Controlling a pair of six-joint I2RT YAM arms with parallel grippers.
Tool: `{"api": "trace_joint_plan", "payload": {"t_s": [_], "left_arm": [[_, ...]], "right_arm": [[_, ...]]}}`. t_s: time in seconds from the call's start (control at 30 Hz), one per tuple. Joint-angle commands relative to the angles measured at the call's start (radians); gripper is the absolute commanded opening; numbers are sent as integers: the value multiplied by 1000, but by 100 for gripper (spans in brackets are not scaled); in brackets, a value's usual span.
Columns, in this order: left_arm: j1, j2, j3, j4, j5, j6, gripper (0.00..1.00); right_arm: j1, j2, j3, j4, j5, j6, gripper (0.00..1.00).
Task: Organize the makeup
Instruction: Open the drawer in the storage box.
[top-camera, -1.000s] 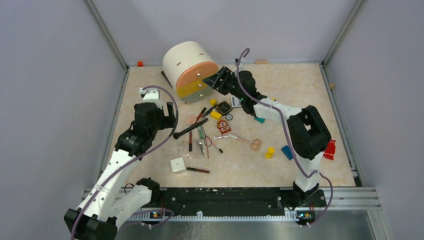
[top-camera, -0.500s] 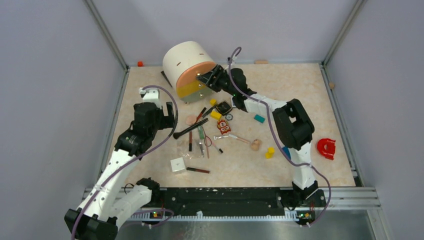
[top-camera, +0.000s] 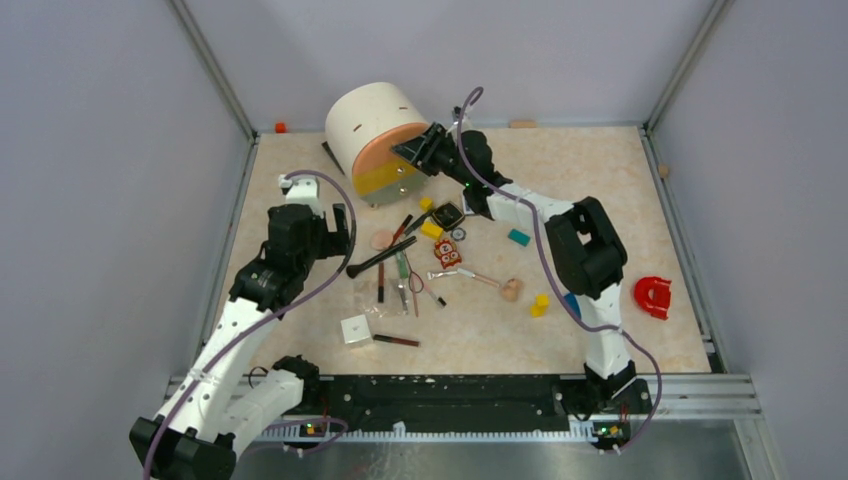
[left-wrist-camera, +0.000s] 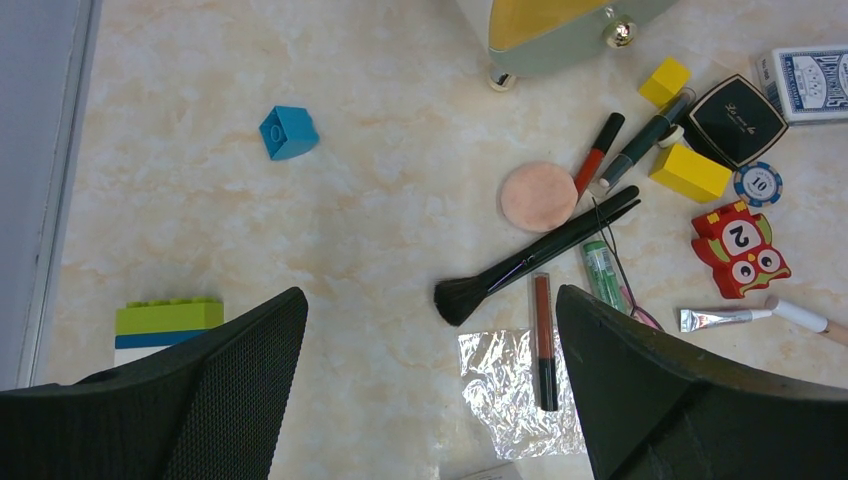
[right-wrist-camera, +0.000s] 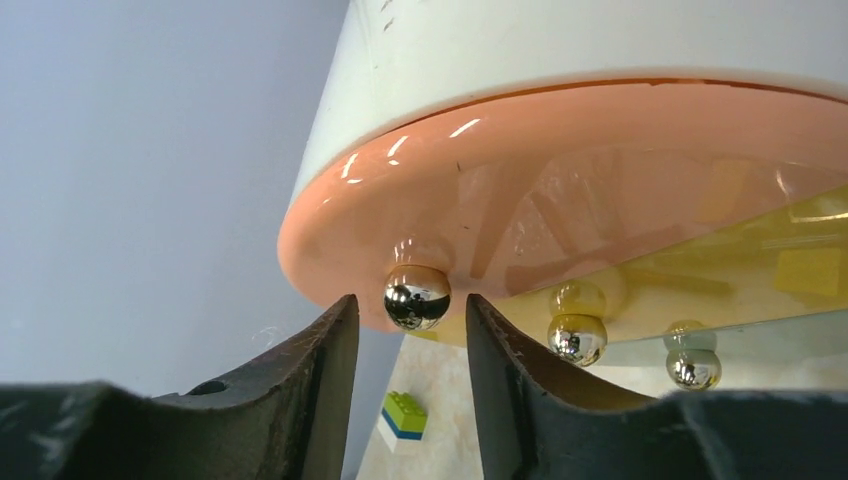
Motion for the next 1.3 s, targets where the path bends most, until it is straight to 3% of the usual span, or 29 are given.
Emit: {"api": "trace_joint_plan", "payload": {"t_s": [0.0, 0.13, 0.23, 0.53, 1.27], "left_arm": [[6, 5, -4, 47, 10, 12, 99], [8, 6, -5, 47, 11, 13, 99], [11, 6, -5, 47, 13, 13, 99], [15, 10, -5, 47, 20, 14, 99], [19, 10, -6, 47, 31, 15, 99]], "right_arm": [[12, 10, 62, 44, -11, -11, 38], [12, -3, 45, 55, -28, -22, 16], [15, -44, -17, 86, -20, -42, 10], [32, -192, -231, 122, 15, -108, 8], [54, -295, -405, 137, -6, -113, 8]]}}
